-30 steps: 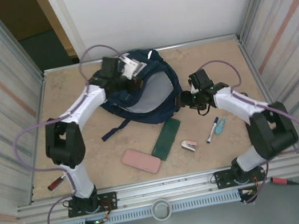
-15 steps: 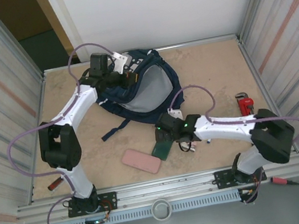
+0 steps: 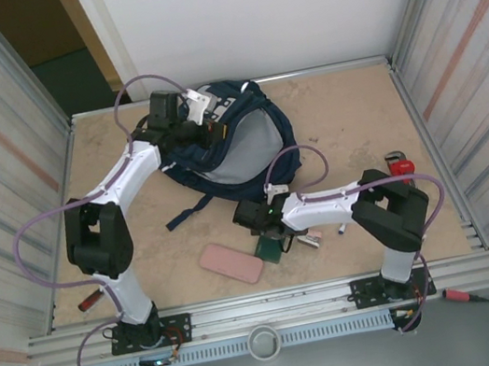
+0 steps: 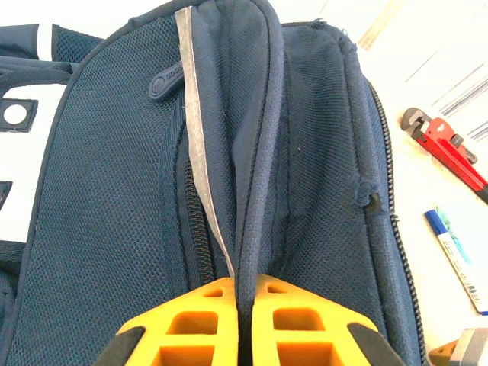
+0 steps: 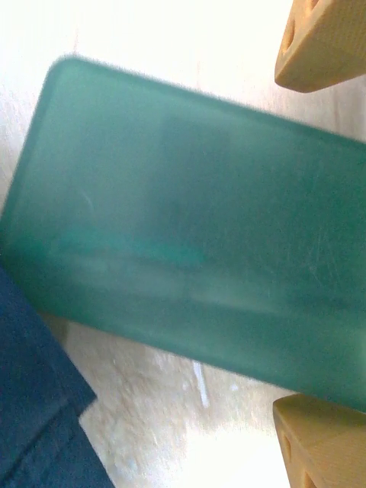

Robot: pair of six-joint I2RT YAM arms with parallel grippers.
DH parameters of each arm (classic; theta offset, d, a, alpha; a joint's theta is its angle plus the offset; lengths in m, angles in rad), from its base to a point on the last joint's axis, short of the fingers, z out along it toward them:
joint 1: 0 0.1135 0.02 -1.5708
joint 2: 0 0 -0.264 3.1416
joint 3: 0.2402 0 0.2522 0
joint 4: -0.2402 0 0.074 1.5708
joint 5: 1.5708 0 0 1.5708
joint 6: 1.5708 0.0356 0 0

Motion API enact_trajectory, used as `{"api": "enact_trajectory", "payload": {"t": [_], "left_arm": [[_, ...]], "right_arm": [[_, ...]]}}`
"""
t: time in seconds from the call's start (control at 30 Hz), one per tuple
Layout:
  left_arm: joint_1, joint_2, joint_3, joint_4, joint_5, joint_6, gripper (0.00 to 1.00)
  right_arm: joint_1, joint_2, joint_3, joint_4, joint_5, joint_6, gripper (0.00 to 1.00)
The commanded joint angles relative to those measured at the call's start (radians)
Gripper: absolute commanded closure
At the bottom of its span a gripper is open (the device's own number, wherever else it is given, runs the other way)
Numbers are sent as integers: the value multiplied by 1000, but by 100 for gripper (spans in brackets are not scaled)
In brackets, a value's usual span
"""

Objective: Pack books, pencil case, and school supplies into a backpack

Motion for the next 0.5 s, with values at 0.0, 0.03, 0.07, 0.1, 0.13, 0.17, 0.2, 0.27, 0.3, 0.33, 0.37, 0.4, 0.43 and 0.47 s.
{"api": "enact_trajectory", "payload": {"t": [0.0,0.03,0.07,0.1,0.13,0.17,0.2,0.27,0.3,0.33,0.37,0.4,0.43,0.47], "left_arm": [[-7,-54,-6,46,14,29,99],[-6,-54,-7,46,14,30,99],[-6,-53,-8,46,11,33,99],[-6,-53,-8,44,9,32,99],[-7,-52,-8,42,7,33,99],[-8,-51,-8,41,6,35,99],[-9,-52,-8,40,5,35,99],[-10,-51,-11,39,4,36,99],[-10,-51,-11,39,1,38,99],[-11,-51,-11,38,-1,38,99],[-12,-51,-12,37,0,38,99],[-12,-50,-12,36,0,38,99],[-14,-50,-14,36,1,36,99],[-16,-50,-16,38,0,37,99]], "right_arm": [[1,-45,-26,-90,72,19,0],[-4,-51,-31,-93,68,14,0],[-10,-55,-38,-93,59,11,0],[-17,-61,-47,-86,48,9,0],[-28,-68,-60,-68,30,9,0],[-39,-72,-77,-44,7,-8,0],[-53,-75,-94,-8,-25,-37,0],[-74,-78,-117,58,-69,-71,4],[-84,-73,-119,83,-90,-87,6],[-92,-70,-116,102,-106,-101,9],[-97,-66,-114,116,-113,-114,11],[-102,-61,-110,131,-122,-132,13],[-105,-55,-104,144,-125,-150,14],[-110,-51,-97,148,-127,-163,15]]}}
